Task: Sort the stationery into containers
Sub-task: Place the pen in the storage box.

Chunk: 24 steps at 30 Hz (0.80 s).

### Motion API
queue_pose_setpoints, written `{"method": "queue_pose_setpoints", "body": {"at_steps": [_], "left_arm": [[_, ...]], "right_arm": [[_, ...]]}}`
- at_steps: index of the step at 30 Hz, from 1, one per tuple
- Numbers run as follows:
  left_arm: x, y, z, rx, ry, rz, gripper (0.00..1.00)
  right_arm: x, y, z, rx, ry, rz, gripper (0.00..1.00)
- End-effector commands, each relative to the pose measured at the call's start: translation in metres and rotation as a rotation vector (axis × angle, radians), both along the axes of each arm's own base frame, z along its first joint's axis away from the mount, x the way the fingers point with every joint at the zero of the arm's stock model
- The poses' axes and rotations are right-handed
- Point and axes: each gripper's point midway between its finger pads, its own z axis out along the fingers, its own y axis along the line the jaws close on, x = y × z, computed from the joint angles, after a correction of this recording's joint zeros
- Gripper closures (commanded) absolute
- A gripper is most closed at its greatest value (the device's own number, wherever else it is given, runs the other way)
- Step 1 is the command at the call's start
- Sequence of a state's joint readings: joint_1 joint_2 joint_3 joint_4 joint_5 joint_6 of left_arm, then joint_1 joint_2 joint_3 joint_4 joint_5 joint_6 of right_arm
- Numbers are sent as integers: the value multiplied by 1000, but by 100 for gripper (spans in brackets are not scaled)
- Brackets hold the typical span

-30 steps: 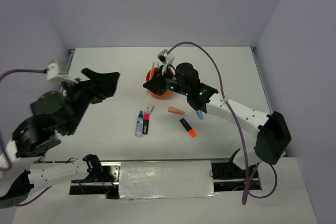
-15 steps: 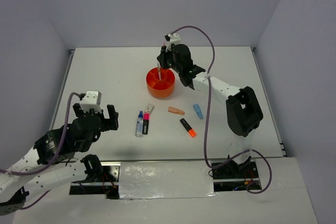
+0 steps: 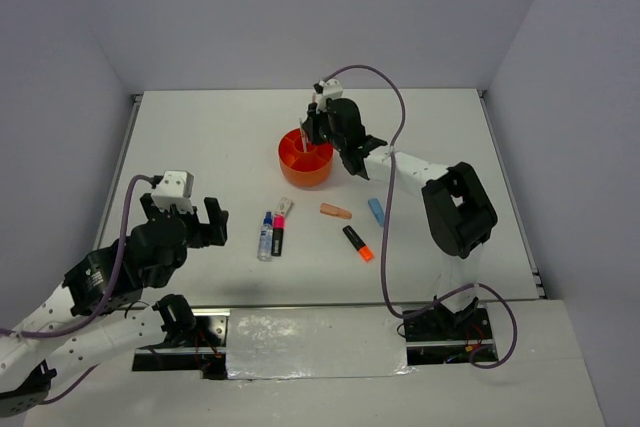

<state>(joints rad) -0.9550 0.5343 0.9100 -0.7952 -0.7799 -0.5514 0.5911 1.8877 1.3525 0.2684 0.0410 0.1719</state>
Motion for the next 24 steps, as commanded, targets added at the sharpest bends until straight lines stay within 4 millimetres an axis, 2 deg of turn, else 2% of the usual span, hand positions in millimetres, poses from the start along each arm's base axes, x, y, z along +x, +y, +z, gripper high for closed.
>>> {"method": "queue_pose_setpoints", "body": {"at_steps": [1,9,10,13,16,18,21,22,24], "left_arm": [[4,-10,3,-2,-7,-36,1],[6,-13,2,-5,-8,-53,1],[6,-12,3,-7,-10,-53,1],[6,-13,2,-7,-10,-56,1],[6,-15,3,-8,-10,-68,1],[6,-14,3,-9,-11,-67,1],[6,-14,2,-7,-11,-62,1],[6,-13,3,-9,-12,-60,1],[6,-13,2,-6,-10,-57,1]], "right_arm": [[1,5,9,49,-43,8,94],[-5,5,0,54,-31,24,78],[-7,4,-3,52,-26,23,69],[-12,4,-1,59,-28,28,53],[-16,6,2,50,-33,37,44],[-18,6,5,48,-33,38,42],[-26,2,19,70,-55,33,39],[-31,-1,39,97,-88,36,38],[-39,-6,50,104,-101,38,35]]}}
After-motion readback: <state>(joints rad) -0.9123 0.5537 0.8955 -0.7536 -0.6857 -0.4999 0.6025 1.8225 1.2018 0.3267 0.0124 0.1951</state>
